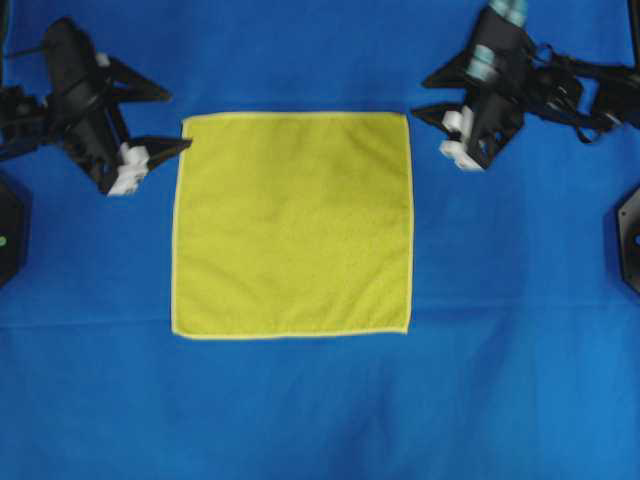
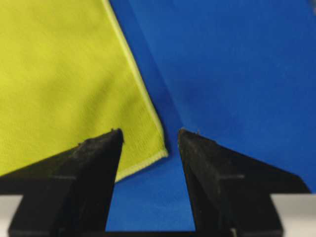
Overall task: Fold the yellow towel.
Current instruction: 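Move both grippers to the towel's top corners and pinch them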
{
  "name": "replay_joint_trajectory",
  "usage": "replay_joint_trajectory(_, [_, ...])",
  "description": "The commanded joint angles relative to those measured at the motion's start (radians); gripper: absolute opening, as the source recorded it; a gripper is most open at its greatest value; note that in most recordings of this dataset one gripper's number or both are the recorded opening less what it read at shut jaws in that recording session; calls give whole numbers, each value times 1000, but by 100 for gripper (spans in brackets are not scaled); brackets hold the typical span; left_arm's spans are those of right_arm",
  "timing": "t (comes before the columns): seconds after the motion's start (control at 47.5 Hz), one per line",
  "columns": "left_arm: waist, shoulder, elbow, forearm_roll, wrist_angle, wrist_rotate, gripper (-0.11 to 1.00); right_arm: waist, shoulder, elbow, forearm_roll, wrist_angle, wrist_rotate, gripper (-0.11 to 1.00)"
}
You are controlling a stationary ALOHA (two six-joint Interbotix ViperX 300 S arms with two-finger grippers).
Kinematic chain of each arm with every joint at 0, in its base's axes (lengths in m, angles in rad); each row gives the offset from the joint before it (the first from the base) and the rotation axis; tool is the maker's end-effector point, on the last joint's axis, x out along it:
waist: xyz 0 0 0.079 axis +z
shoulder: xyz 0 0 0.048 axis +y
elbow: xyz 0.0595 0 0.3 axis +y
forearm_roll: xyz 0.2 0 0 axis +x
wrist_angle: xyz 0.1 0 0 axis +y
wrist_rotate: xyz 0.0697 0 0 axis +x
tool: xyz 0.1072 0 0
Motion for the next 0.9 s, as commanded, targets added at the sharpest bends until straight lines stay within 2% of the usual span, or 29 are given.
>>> replay_joint_trajectory(0.0, [25, 74, -26, -2, -48, 5, 88, -15, 61, -43, -5, -5, 3, 54])
replay_joint_trajectory(0.337, [94, 341, -91, -2, -123, 12, 88, -23, 238, -117, -5, -6, 3, 54])
replay_joint_trajectory(0.673, [109, 396, -120, 0, -91, 20, 85, -52, 304, -124, -2, -34, 6, 50])
replay_joint_trajectory(0.715, [109, 396, -120, 0, -71, 20, 81, -51, 302, -124, 0, -34, 6, 46])
replay_joint_trajectory(0.757, [104, 396, -121, 2, -48, 21, 72, -49, 302, -124, -2, -31, 6, 39])
replay_joint_trajectory(0.884, [87, 396, -121, 2, -35, 23, 37, -41, 301, -124, -2, -28, 6, 6])
